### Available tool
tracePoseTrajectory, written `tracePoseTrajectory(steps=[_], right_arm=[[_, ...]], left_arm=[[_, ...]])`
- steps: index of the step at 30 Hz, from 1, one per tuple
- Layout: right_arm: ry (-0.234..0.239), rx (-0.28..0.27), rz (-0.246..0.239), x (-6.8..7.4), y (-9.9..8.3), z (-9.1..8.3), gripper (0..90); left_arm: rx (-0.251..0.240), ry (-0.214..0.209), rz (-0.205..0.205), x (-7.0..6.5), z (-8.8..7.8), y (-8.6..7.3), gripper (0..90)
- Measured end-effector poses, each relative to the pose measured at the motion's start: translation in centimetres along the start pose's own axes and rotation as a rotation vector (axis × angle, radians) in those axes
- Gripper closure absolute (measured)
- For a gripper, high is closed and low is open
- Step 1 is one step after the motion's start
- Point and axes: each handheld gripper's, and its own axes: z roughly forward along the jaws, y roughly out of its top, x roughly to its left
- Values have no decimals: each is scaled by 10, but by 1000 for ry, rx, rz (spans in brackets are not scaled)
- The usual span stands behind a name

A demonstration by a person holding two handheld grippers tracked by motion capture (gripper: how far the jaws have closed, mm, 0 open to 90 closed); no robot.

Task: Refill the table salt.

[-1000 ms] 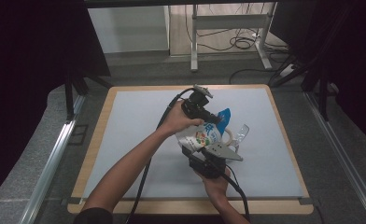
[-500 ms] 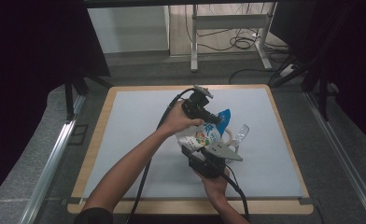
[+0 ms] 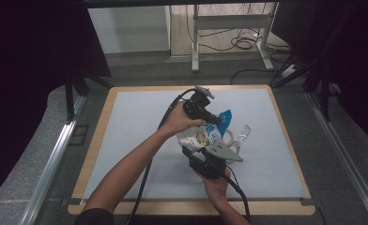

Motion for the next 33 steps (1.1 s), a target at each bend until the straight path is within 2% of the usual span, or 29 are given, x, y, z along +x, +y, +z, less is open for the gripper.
tracePoseTrajectory(steps=[14, 24, 33], right_arm=[[-2, -4, -2, 0, 0, 1, 603], [-26, -20, -22, 3, -1, 3, 604], [-34, -30, -17, 2, 0, 3, 605]], left_arm=[[0, 0, -2, 0, 0, 0, 900], [11, -1, -4, 1, 1, 0, 900], [14, -2, 0, 2, 2, 4, 900]])
